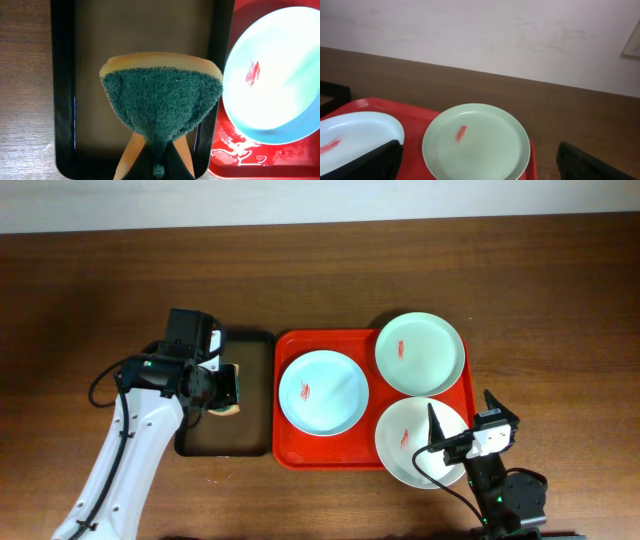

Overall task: Clean dirty plates on tray and stack at the side
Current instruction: 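Lift the sponge with the left gripper above the black tray, then grasp the rim of the pale green plate with the right gripper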

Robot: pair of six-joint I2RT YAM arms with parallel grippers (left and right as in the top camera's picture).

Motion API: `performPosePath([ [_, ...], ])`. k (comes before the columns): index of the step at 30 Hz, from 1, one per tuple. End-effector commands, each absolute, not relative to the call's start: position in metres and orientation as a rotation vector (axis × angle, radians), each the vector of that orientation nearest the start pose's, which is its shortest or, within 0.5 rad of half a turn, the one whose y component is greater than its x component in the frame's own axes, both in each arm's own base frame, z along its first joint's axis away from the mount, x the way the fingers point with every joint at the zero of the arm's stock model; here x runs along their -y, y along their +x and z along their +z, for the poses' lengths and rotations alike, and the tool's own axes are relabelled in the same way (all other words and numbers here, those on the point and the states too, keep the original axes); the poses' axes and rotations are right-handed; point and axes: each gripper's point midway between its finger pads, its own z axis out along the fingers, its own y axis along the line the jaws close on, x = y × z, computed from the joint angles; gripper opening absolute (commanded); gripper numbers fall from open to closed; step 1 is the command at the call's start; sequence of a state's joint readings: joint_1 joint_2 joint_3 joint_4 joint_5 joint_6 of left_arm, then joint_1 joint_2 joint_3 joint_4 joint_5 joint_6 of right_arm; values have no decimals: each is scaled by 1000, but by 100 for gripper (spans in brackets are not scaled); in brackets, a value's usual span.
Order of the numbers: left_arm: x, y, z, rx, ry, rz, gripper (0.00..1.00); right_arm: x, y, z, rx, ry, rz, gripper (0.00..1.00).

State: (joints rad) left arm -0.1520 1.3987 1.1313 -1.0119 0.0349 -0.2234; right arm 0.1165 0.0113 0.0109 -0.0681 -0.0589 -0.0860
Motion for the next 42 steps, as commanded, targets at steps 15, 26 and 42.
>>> performPosePath([
  [15,54,296,138,-2838,-77,-145,0,-41,243,157,-1631,-208,96,98],
  [26,54,297,138,-2834,-76,-147,0,-40,243,157,-1631,-205,92,98],
  [42,54,299,139,-2828,-75,-148,0,-67,238,262,-2038,-18,458,98],
])
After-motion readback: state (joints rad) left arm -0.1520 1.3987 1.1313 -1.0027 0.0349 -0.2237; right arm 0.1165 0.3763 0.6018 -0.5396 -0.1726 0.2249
